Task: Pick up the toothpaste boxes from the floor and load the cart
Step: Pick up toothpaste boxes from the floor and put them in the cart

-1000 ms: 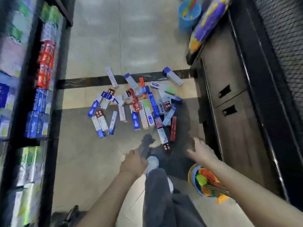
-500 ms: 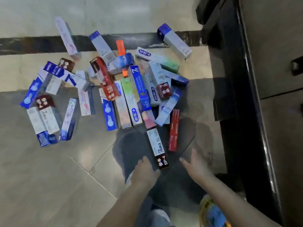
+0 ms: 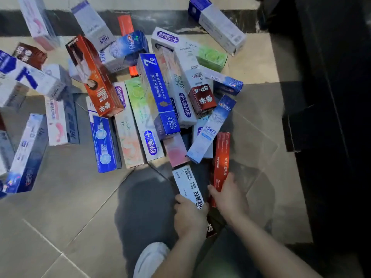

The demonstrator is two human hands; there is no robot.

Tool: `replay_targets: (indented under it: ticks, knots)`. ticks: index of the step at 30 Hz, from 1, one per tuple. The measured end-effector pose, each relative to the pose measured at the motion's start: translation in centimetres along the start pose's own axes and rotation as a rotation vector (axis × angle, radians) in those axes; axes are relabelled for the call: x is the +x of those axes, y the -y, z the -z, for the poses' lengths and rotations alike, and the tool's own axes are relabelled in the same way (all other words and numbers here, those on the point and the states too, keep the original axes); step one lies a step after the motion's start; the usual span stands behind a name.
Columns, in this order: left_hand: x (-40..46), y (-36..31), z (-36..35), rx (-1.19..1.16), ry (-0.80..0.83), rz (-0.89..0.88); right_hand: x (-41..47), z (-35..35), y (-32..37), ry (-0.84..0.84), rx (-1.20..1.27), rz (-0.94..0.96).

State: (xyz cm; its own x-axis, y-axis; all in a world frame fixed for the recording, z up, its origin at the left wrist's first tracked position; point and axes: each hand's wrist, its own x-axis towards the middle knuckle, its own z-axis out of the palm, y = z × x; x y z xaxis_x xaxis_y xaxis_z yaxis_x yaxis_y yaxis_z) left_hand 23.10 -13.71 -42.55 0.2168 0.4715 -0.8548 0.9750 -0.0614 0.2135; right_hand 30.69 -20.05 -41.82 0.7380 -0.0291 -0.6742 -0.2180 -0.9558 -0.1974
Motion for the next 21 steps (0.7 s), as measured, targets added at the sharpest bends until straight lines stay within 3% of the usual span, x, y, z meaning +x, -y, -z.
replay_targets:
  ticks: [9,21]
  knots:
    - [-5.7,1.5,6.4,-0.001,0.031,0.000,-6.4,4.8,0.0,-0.029,-0.016,-0.049]
    - [-28.2,-6.0,24.6,-0.034,-0.075,-0.163,-25.1,25.8,5.9,-0.051,-0.113,0.084]
